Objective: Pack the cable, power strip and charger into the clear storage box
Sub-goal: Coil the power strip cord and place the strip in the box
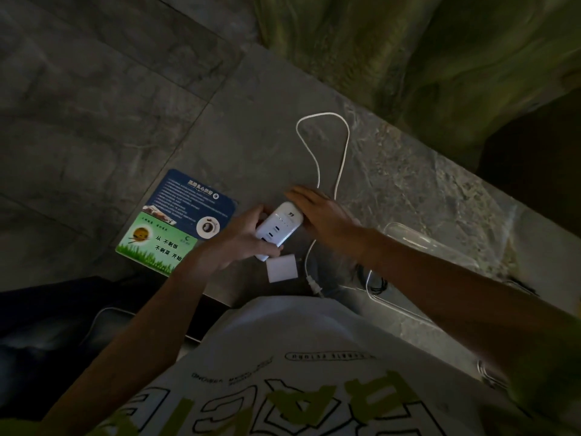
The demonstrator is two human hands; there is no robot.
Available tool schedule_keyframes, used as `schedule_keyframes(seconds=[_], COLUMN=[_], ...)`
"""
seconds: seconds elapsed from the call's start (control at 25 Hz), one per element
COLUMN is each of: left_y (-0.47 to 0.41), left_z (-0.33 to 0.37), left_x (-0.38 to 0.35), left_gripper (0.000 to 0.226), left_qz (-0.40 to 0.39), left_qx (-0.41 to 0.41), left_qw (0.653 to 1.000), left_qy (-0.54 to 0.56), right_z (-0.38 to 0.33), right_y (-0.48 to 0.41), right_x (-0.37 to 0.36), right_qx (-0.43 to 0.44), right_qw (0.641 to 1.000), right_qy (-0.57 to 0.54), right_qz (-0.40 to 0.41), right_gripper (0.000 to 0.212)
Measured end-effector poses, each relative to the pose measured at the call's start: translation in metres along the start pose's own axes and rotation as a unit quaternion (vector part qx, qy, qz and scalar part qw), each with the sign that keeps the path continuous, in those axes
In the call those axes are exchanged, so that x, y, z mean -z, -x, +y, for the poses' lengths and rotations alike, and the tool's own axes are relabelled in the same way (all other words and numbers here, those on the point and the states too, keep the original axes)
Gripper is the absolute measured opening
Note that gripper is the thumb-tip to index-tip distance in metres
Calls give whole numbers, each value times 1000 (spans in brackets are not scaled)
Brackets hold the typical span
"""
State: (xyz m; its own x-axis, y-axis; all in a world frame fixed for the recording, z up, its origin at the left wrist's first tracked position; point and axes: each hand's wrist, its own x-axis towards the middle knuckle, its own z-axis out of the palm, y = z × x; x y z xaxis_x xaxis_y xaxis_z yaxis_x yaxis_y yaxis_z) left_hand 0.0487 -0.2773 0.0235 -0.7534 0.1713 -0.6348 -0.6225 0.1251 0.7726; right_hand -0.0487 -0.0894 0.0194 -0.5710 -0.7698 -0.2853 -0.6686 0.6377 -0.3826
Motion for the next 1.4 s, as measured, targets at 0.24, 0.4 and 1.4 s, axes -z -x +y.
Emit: schedule_keyframes(seconds=[0.24, 0.4, 1.4], left_y=[46, 63, 45], left_z=[44, 58, 175], left_x=[-23, -51, -185], left_gripper=[58, 48, 73], left_qz=[-94, -193, 13], left_qx=[-47, -103, -271], left_qw=[979, 914, 889], left_qy=[172, 343, 370], right_z=[2, 9, 33], right_y=[37, 66, 273], right_x=[37, 54, 103], right_qx=[-10, -30, -58], right_qw=[990, 974, 965], right_qy=[-20, -52, -193], right_qz=[137, 221, 171], right_gripper=[38, 32, 16])
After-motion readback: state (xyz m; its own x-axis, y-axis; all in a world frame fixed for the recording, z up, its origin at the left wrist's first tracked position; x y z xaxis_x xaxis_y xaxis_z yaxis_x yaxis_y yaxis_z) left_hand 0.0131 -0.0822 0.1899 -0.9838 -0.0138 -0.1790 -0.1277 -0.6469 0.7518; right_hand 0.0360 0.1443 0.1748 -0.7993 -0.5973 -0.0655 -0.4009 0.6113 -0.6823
